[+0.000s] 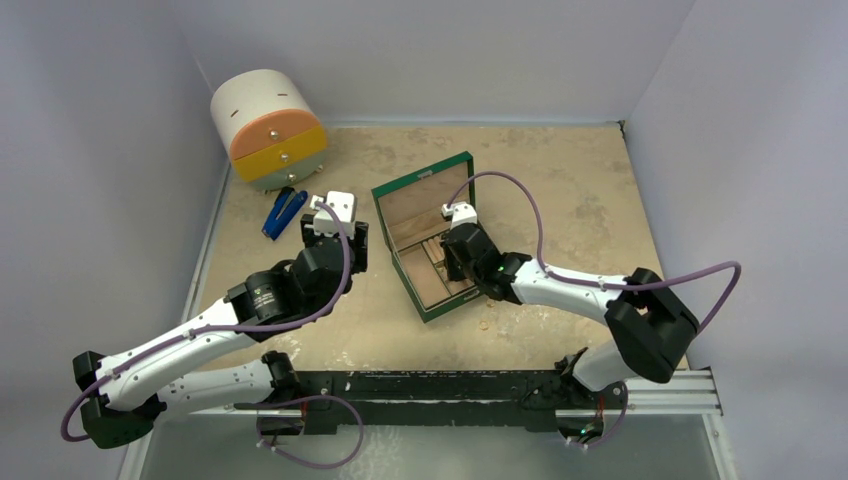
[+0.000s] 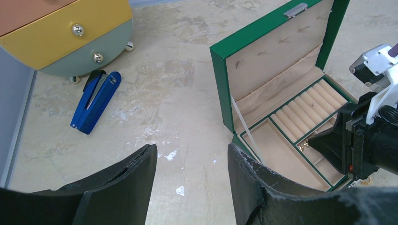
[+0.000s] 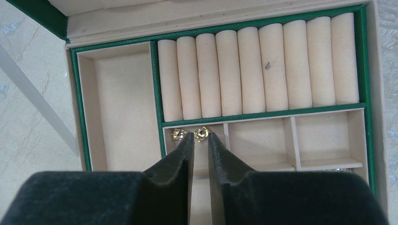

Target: Organize the mixed jewelry

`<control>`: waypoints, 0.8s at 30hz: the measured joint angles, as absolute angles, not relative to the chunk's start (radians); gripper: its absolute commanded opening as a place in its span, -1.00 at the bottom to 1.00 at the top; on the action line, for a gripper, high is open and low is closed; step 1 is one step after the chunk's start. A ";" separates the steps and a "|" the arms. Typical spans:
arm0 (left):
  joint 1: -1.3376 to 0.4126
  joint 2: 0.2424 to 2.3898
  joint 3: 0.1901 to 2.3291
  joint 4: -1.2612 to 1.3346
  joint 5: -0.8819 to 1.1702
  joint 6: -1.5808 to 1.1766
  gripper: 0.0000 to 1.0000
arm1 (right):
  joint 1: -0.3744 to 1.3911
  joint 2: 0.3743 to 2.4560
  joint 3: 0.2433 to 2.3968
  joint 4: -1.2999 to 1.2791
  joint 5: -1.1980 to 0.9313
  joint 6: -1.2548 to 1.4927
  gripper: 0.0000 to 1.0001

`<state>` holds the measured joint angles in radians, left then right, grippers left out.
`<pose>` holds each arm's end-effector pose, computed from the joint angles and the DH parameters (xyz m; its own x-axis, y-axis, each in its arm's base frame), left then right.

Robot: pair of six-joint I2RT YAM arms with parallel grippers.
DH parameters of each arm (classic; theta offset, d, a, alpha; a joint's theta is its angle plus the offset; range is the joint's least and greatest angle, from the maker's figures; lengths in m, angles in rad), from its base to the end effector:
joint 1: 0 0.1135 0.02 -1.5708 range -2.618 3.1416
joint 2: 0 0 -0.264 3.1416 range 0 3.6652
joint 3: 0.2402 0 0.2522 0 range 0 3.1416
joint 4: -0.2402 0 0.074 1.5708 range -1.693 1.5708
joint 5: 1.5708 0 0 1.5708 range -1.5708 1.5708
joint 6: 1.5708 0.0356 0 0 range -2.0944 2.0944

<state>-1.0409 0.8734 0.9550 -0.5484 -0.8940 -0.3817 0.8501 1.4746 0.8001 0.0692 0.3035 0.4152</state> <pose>0.1128 -0.1376 0.3523 -0.2813 0.0187 -0.9594 0.0902 0.9959 -0.0071 0.2140 0.2276 0.2087 -0.5674 -0.0627 -0.8211 -0.3562 0.9177 0.1761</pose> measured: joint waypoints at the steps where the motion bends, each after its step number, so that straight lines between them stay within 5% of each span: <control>1: -1.041 0.873 0.955 -0.548 -0.894 -0.382 0.13 | 0.851 1.475 0.802 0.064 0.303 0.415 -0.58; 24: -1.041 0.873 0.955 -0.548 -0.893 -0.382 0.13 | 0.851 1.109 0.725 -0.165 0.371 0.527 -0.48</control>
